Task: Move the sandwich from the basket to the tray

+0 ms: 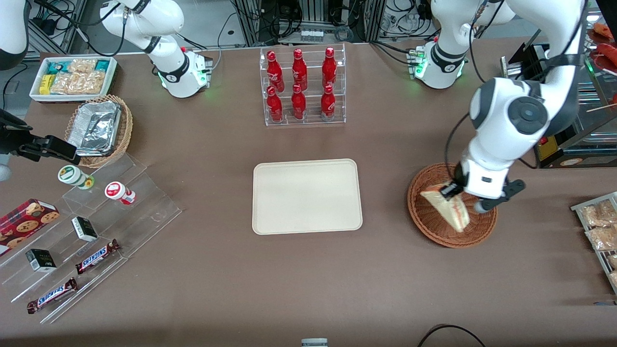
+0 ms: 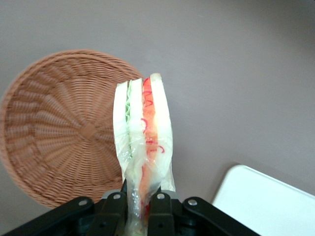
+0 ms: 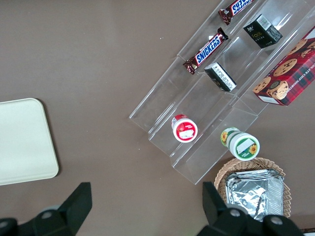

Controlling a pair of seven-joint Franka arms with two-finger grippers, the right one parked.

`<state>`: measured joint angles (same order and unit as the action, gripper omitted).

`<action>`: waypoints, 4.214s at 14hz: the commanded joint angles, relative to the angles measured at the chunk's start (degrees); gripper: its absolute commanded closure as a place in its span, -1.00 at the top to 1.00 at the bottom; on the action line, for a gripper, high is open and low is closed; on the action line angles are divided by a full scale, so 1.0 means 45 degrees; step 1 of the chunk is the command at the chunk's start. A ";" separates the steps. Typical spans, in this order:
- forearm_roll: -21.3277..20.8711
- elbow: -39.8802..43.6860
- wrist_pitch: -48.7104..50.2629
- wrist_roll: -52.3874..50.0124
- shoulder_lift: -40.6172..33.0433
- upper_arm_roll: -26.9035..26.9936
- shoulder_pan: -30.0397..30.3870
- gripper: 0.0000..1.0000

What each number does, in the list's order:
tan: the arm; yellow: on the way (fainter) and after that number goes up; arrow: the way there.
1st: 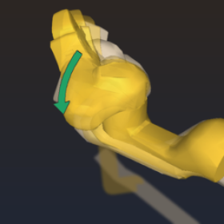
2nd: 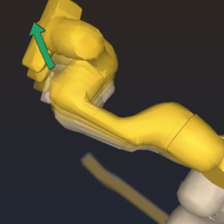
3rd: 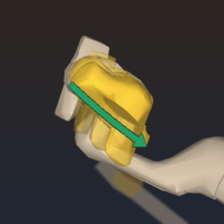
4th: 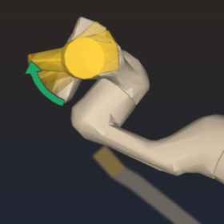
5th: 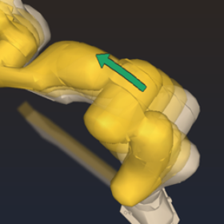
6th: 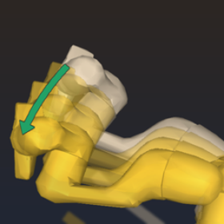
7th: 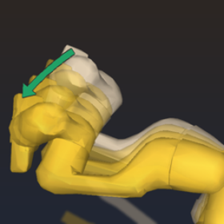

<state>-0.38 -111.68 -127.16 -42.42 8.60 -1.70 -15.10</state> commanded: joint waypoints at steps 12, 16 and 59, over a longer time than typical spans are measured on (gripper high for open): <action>0.0103 0.5870 0.0192 -0.0397 0.5958 0.0124 -0.5528 -1.00; 0.0045 0.6282 0.0114 -0.0281 0.6838 0.0124 -0.6155 -1.00; 0.0358 0.5876 0.8649 0.5985 -0.0382 0.0417 0.2083 1.00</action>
<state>1.48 -80.91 -88.72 -19.26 12.06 0.60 -9.05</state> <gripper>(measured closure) 0.000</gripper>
